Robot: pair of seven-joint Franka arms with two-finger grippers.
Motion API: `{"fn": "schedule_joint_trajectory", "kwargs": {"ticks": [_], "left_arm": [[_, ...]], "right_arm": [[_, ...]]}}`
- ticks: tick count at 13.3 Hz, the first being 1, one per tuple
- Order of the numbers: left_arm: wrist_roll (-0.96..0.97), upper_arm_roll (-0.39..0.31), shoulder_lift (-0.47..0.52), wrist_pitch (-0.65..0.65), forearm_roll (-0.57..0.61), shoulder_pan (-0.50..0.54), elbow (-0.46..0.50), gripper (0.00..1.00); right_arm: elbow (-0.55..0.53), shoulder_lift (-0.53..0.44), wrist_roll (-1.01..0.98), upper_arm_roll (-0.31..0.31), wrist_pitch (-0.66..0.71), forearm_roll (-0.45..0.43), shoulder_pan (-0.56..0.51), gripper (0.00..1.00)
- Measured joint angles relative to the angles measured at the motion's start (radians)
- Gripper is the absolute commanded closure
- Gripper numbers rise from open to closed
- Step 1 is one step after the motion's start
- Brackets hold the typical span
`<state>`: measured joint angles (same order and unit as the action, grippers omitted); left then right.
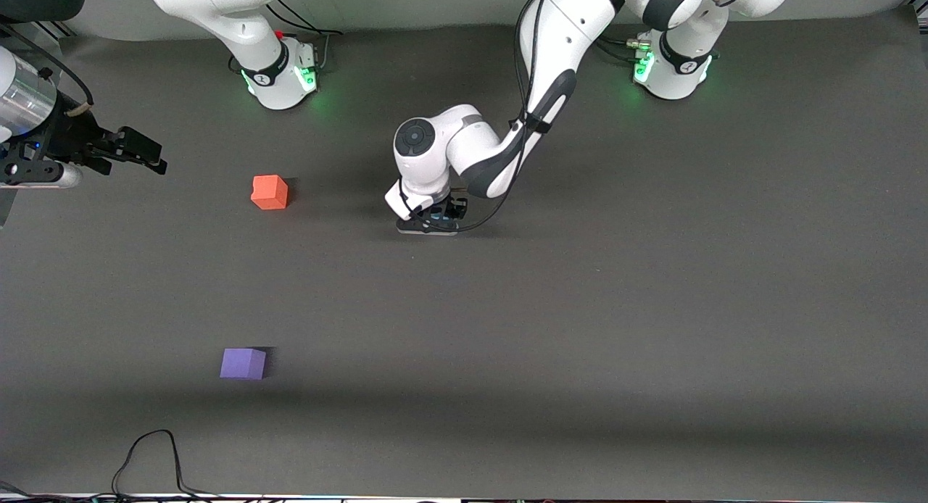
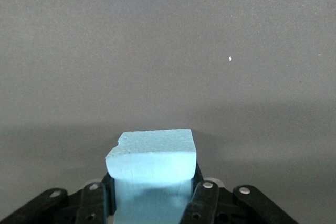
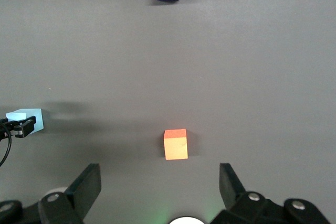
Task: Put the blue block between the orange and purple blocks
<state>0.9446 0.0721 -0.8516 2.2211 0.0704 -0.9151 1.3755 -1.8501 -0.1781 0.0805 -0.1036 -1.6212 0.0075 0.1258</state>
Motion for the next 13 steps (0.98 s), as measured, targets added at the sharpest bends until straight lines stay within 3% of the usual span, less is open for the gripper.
{"fn": "schedule_joint_trajectory", "kwargs": {"ticks": [6, 10, 13], "left_arm": [[0.006, -0.015, 0.0, 0.001, 0.0, 0.006, -0.007, 0.57], [0.005, -0.021, 0.032, -0.005, 0.0, 0.128, -0.034, 0.57], [0.004, -0.013, 0.052, -0.013, 0.0, 0.15, -0.036, 0.57]], "right_arm": [[-0.009, 0.023, 0.0, 0.011, -0.029, 0.004, 0.001, 0.0], [-0.009, 0.032, 0.003, 0.028, -0.044, 0.008, 0.045, 0.0], [-0.009, 0.033, 0.047, 0.063, -0.045, 0.008, 0.054, 0.0]]}}
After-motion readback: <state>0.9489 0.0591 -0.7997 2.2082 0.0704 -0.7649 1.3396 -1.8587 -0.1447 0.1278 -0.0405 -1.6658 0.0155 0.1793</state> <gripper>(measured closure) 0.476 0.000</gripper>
